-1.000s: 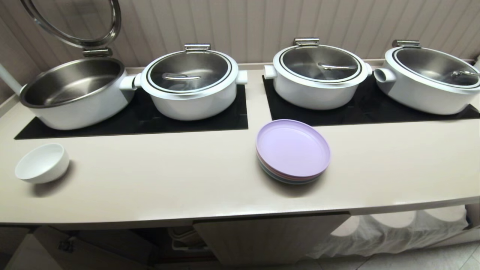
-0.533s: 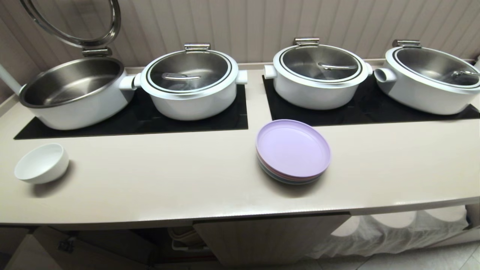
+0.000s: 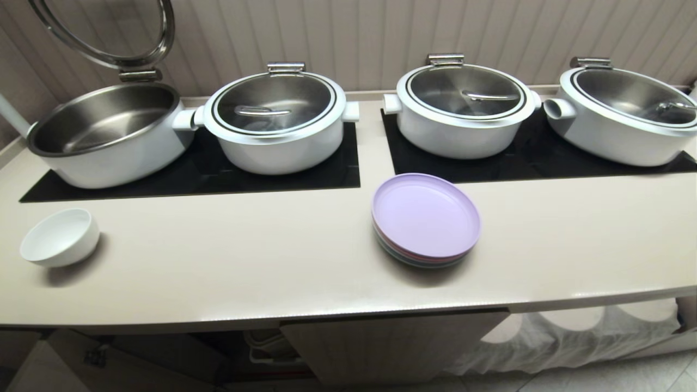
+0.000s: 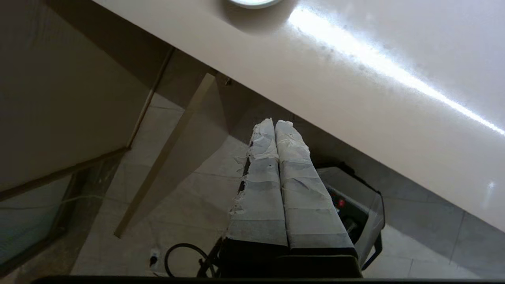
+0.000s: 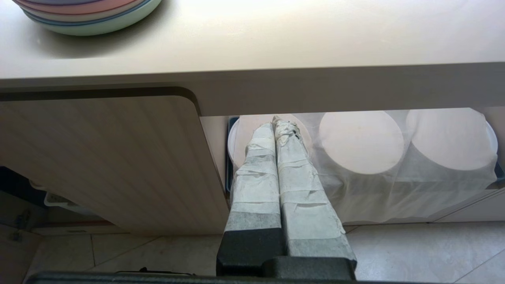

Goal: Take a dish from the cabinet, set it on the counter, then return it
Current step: Pick up the bowl from the table

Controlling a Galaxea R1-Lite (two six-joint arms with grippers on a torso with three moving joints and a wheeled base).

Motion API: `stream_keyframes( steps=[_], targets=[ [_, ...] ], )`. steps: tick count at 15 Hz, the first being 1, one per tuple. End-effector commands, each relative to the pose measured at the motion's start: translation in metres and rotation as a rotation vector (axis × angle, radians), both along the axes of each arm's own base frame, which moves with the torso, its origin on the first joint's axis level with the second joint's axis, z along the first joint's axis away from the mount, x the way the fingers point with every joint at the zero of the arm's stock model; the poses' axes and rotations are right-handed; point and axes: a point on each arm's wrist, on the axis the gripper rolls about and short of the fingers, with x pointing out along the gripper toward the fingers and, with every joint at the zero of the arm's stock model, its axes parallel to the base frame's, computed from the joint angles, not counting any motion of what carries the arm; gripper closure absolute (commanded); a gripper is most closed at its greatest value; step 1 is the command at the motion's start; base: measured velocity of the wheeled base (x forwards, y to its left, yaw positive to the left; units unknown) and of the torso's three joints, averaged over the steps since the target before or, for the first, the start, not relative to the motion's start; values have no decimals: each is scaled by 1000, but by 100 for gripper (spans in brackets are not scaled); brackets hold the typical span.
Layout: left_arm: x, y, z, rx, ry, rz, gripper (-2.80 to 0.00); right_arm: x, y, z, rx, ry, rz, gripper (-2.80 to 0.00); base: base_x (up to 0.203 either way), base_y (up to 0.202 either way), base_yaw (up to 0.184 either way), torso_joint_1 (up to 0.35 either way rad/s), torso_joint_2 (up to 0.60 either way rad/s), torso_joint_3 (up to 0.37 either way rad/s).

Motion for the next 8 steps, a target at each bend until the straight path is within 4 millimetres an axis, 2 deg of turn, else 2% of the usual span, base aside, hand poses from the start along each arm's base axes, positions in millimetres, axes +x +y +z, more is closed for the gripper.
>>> stream_keyframes(
  steps=[1, 3, 8],
  targets=[
    [35, 36, -11, -25, 82, -38, 0, 0, 0, 0, 0, 0, 0, 0, 0, 0, 0, 0, 0, 0],
    [55, 67, -22, -39, 127, -73, 0, 0, 0, 0, 0, 0, 0, 0, 0, 0, 0, 0, 0, 0],
    [86, 143, -64, -94, 184, -156, 0, 0, 0, 0, 0, 0, 0, 0, 0, 0, 0, 0, 0, 0]
  ],
)
